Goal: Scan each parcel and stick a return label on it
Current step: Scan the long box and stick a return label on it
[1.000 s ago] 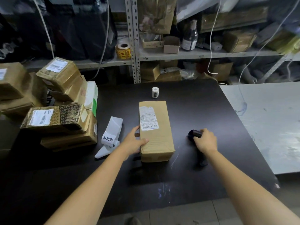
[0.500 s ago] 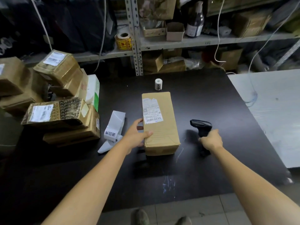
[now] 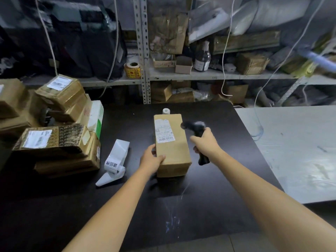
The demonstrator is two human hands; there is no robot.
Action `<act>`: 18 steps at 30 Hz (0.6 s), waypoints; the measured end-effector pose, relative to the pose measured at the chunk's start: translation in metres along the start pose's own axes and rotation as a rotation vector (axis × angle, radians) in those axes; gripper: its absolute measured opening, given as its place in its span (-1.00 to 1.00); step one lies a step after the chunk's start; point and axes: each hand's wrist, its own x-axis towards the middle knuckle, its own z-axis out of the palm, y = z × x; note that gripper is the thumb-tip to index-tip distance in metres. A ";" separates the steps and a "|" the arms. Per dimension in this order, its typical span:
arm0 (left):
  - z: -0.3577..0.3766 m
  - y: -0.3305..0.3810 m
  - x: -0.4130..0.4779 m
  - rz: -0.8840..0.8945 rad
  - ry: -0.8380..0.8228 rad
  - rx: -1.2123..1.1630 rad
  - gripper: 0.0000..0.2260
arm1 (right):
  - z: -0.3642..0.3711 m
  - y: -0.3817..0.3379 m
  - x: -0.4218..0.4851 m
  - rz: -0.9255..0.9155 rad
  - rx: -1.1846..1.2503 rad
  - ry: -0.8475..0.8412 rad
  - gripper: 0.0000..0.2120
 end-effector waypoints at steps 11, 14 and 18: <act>-0.010 -0.009 0.002 -0.018 -0.092 -0.022 -0.46 | 0.027 -0.053 -0.020 0.097 0.145 -0.177 -0.76; -0.009 -0.012 0.002 0.005 -0.098 0.018 -0.48 | 0.028 -0.062 -0.021 0.119 0.132 -0.196 -0.73; -0.011 -0.011 0.005 0.006 -0.113 0.029 -0.51 | 0.028 -0.070 -0.022 0.114 0.108 -0.189 -0.69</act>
